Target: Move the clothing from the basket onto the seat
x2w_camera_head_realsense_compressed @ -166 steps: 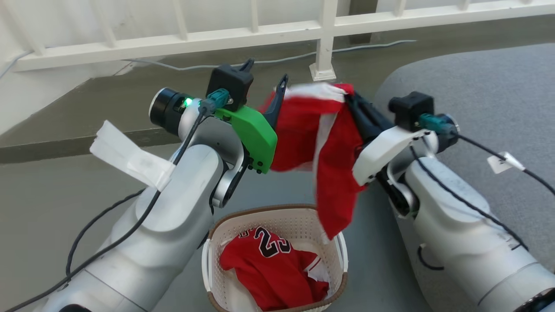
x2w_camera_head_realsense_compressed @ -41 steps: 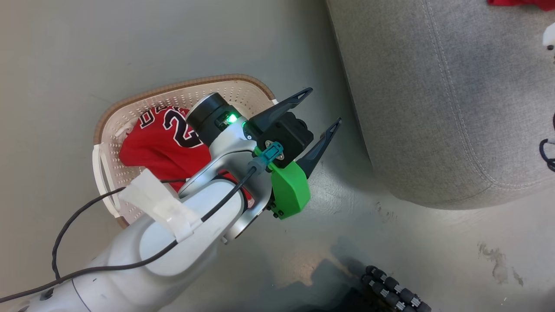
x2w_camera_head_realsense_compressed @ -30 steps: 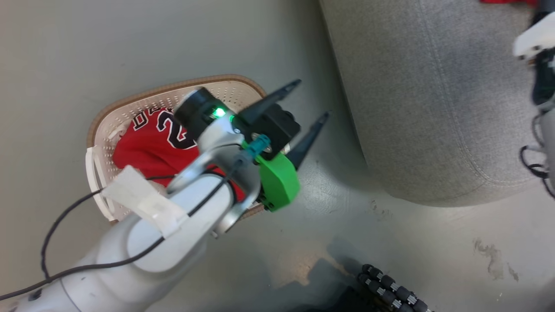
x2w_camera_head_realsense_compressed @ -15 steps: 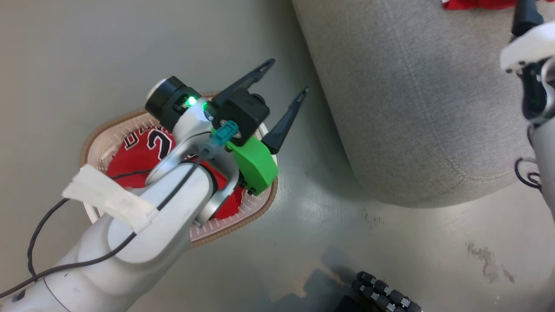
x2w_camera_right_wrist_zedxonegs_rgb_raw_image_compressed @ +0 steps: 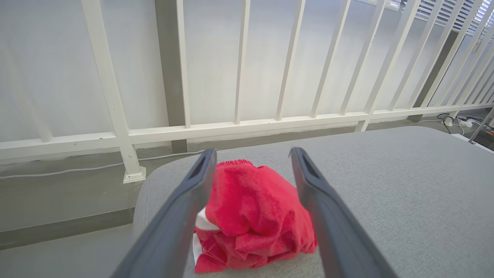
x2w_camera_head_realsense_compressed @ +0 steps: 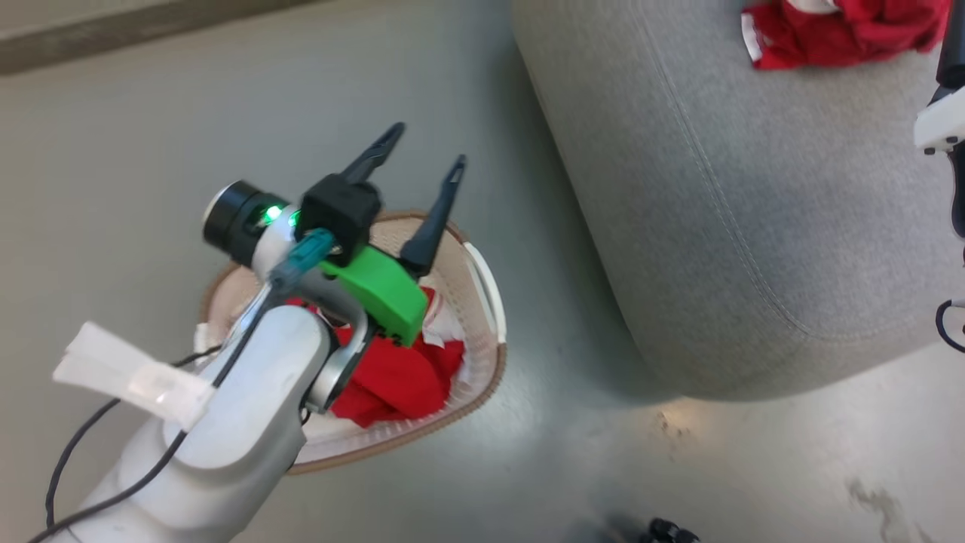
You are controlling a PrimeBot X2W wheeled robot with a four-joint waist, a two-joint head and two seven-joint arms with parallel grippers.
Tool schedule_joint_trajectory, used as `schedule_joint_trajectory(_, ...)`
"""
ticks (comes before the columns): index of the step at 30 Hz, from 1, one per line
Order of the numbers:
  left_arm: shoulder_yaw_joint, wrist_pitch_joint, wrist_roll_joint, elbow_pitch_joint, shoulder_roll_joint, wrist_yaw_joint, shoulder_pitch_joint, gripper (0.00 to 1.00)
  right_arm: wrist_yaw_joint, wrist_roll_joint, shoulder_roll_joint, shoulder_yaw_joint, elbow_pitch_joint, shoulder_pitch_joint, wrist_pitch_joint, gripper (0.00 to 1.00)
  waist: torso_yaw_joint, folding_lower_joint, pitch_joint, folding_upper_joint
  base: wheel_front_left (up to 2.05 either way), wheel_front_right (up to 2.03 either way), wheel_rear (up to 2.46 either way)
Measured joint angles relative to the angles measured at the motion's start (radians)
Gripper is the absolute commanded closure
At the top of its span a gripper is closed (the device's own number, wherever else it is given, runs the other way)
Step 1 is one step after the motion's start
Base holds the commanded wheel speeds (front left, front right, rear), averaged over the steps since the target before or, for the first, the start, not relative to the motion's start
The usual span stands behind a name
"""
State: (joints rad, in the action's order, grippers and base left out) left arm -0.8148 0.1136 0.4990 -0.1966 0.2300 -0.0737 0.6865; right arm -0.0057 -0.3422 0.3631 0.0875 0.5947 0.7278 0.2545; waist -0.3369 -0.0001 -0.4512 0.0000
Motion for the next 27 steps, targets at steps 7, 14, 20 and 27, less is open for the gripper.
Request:
schedule_joint_trajectory(7,0.071,0.073,0.047,-0.049,0.006,-0.023,-0.083,0.00,0.017,0.000,-0.013,-0.005,-0.042,-0.061,0.000,0.00,0.062,0.0000,0.080,0.0000,0.00,0.00,0.00)
schedule_joint_trajectory(14,0.141,0.108,0.068,-0.092,0.009,-0.034,-0.187,0.00,0.022,0.002,-0.041,0.015,-0.074,-0.135,0.000,0.00,0.137,0.0000,0.165,0.0000,0.00,0.00,0.00)
schedule_joint_trajectory(20,0.207,0.118,0.095,-0.119,0.012,-0.046,-0.269,0.00,0.021,0.012,-0.087,0.055,-0.095,-0.206,0.000,0.00,0.198,0.0000,0.240,0.0000,0.00,0.00,0.00)
schedule_joint_trajectory(27,0.287,0.129,0.093,-0.126,0.012,-0.050,-0.349,0.00,0.012,0.017,-0.140,0.087,-0.116,-0.305,0.000,0.00,0.260,0.0000,0.326,0.0000,0.00,0.00,0.00)
